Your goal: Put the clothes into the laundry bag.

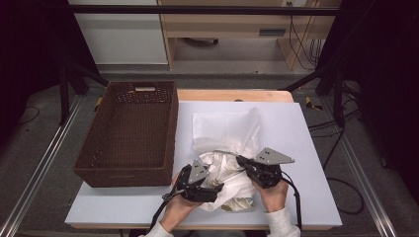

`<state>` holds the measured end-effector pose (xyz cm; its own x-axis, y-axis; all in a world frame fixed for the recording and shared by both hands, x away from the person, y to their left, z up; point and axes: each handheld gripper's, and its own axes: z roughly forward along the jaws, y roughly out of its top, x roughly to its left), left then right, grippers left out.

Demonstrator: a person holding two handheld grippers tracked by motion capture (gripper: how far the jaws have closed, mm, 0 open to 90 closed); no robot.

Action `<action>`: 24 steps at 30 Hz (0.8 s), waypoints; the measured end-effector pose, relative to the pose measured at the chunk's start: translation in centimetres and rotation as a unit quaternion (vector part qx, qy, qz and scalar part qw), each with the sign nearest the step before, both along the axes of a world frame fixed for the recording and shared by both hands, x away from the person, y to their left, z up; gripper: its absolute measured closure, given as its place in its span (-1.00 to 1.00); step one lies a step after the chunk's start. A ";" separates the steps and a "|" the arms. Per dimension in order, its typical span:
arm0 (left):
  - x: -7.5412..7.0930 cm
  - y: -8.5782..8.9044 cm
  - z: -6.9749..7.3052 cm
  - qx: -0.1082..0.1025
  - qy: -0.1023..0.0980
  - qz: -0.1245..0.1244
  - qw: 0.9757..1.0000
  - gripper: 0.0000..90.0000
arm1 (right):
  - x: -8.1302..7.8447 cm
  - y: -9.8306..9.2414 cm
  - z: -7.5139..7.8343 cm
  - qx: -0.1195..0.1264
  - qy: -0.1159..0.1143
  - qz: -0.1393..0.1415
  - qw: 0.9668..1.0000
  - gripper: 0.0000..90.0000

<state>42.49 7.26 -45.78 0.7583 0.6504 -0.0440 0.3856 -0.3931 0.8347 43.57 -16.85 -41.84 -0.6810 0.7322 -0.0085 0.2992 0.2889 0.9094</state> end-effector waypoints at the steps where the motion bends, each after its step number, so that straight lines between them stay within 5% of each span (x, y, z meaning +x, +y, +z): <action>1: 0.4 -0.1 -0.5 -0.002 0.007 0.005 1.000 -0.54 | 0.0 0.1 0.0 -0.002 0.000 -0.001 1.000 0.98; 4: 2.0 -0.7 -2.0 -0.020 0.049 -0.002 0.999 -0.41 | 0.0 0.1 -0.1 -0.002 0.003 0.001 1.000 0.98; 6: 2.2 -0.8 -2.3 -0.045 0.063 -0.019 0.997 0.01 | 0.1 0.2 -0.2 -0.005 0.005 0.001 1.000 0.98; 9: 0.9 -1.0 -1.4 -0.037 0.019 -0.025 0.999 0.53 | 0.1 0.1 -0.2 -0.005 0.004 -0.001 1.000 0.98; 15: -1.0 -1.3 2.2 -0.032 -0.047 -0.043 0.997 0.68 | -0.1 -0.1 0.3 0.006 -0.003 0.002 1.000 0.98; 20: -1.1 -2.6 4.0 -0.007 -0.068 -0.057 0.996 0.67 | -0.7 -0.1 1.1 0.014 -0.019 0.011 1.000 0.98; 24: 0.5 -3.5 3.6 0.008 -0.049 -0.050 0.998 0.66 | -0.9 -0.4 1.3 0.017 -0.026 0.006 1.000 0.98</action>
<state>43.02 3.73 -42.15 0.8194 0.5716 0.0426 0.2614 -0.4388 0.8597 42.72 -17.23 -40.51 -0.6883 0.7251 -0.0198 0.2485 0.2614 0.9327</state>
